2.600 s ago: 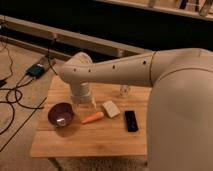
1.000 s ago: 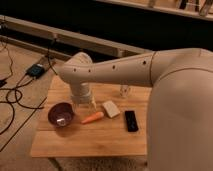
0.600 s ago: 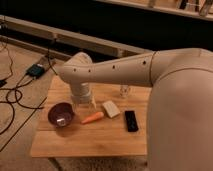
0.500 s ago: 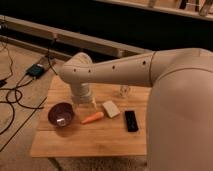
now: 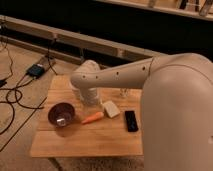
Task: Place the white sponge in the ceramic cup
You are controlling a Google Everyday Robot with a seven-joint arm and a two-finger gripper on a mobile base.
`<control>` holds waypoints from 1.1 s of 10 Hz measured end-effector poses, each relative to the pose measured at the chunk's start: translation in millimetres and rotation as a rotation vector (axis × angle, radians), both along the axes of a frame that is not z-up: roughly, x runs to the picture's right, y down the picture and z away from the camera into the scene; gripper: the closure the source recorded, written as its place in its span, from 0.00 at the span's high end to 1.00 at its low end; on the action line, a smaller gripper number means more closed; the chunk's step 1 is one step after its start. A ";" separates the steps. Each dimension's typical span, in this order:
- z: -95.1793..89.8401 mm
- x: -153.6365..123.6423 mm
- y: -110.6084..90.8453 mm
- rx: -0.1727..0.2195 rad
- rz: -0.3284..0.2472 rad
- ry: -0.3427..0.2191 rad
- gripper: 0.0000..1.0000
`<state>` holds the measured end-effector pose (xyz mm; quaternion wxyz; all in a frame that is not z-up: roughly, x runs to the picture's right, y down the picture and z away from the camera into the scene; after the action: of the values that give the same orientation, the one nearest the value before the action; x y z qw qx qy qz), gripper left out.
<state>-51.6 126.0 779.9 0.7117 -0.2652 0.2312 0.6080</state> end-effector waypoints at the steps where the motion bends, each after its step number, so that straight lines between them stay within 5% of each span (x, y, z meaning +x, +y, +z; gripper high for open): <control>1: 8.5 4.6 1.9 -0.001 0.004 -0.011 0.65; 5: 60.8 44.3 -2.3 -0.004 0.047 -0.080 0.65; 11: 86.6 71.4 -13.0 -0.018 -0.018 -0.122 0.65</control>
<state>19.8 113.0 866.5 0.7276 -0.3060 0.1956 0.5820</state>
